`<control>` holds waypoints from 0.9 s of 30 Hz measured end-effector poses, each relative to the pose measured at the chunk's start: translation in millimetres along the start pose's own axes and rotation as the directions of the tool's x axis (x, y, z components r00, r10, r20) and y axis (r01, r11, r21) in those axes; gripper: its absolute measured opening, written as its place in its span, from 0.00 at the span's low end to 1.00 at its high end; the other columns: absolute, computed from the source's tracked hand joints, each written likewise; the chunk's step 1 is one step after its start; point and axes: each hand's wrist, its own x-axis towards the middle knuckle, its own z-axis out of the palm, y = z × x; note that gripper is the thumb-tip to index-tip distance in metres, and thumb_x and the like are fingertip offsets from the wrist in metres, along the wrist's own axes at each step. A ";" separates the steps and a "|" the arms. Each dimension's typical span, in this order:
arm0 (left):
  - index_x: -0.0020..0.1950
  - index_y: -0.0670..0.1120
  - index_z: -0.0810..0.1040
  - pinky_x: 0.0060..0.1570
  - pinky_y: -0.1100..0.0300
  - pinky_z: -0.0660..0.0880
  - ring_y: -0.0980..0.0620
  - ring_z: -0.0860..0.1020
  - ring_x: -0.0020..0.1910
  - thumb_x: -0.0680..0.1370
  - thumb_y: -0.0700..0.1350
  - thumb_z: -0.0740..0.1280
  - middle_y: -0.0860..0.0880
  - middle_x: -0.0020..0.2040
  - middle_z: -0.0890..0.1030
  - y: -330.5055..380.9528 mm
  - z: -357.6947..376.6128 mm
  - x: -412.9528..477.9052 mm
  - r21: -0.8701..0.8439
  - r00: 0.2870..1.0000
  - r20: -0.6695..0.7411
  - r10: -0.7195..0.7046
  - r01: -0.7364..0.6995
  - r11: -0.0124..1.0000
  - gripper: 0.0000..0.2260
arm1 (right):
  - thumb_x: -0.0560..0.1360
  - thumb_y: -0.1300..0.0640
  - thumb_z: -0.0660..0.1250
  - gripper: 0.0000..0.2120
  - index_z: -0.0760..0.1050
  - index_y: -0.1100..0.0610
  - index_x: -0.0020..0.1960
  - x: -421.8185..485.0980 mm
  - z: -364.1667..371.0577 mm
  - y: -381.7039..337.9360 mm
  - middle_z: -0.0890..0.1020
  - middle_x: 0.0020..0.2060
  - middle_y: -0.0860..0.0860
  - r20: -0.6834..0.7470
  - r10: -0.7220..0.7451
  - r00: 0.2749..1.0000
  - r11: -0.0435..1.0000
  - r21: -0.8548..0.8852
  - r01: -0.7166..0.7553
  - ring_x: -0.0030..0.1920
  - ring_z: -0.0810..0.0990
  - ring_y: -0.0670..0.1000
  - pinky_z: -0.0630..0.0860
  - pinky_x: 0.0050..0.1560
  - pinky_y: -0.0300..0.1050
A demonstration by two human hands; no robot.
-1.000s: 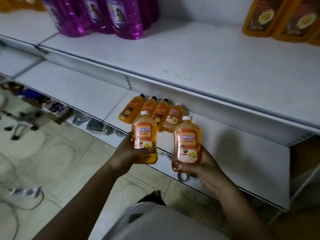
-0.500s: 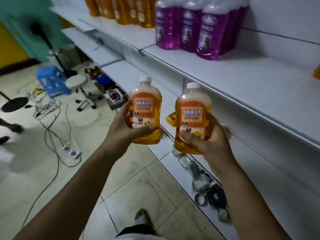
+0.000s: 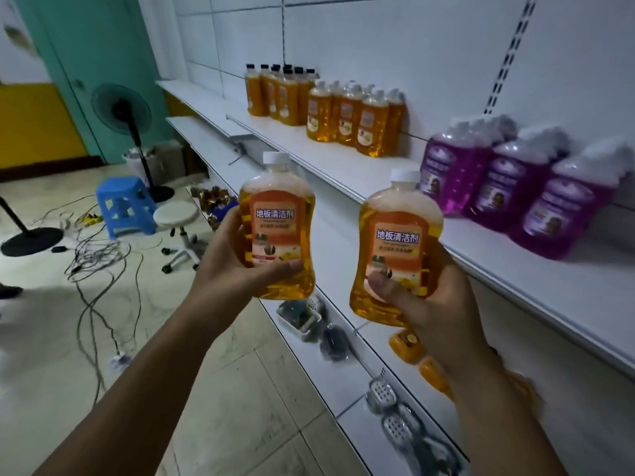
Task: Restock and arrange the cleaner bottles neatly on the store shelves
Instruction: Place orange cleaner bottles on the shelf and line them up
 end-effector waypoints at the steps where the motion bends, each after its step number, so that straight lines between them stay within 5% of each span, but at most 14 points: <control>1: 0.72 0.47 0.71 0.52 0.53 0.84 0.45 0.86 0.57 0.66 0.39 0.81 0.45 0.59 0.85 -0.2 -12.0 12.1 -0.010 1.000 -0.004 0.007 -0.007 1.000 0.37 | 0.65 0.45 0.80 0.24 0.80 0.50 0.58 10.9 11.8 -3.4 0.88 0.47 0.46 -0.019 -0.017 1.000 1.000 0.006 0.017 0.48 0.88 0.46 0.81 0.49 0.43; 13: 0.69 0.48 0.74 0.52 0.54 0.84 0.47 0.86 0.55 0.65 0.41 0.85 0.48 0.56 0.86 -48.5 -102.6 175.4 0.054 0.999 -0.011 0.049 -0.048 0.997 0.36 | 0.67 0.46 0.83 0.28 0.78 0.49 0.64 176.9 103.9 14.8 0.87 0.54 0.47 -0.126 -0.119 0.985 0.993 -0.002 0.119 0.55 0.87 0.50 0.82 0.60 0.61; 18: 0.70 0.50 0.73 0.54 0.51 0.84 0.48 0.86 0.56 0.61 0.50 0.84 0.50 0.58 0.85 -71.8 -119.4 254.7 0.092 0.997 -0.039 0.061 -0.057 0.994 0.40 | 0.64 0.44 0.83 0.31 0.79 0.49 0.64 261.2 129.7 32.2 0.87 0.54 0.48 -0.179 -0.121 0.976 0.990 0.042 0.131 0.55 0.87 0.52 0.82 0.60 0.62; 27: 0.73 0.47 0.73 0.52 0.60 0.83 0.51 0.86 0.57 0.67 0.42 0.81 0.50 0.58 0.86 -105.4 -143.0 387.0 0.096 0.993 0.010 0.115 -0.115 0.989 0.36 | 0.63 0.46 0.83 0.31 0.80 0.51 0.63 373.8 158.9 42.9 0.88 0.53 0.46 -0.290 -0.081 0.954 0.997 -0.021 0.079 0.53 0.88 0.50 0.84 0.57 0.60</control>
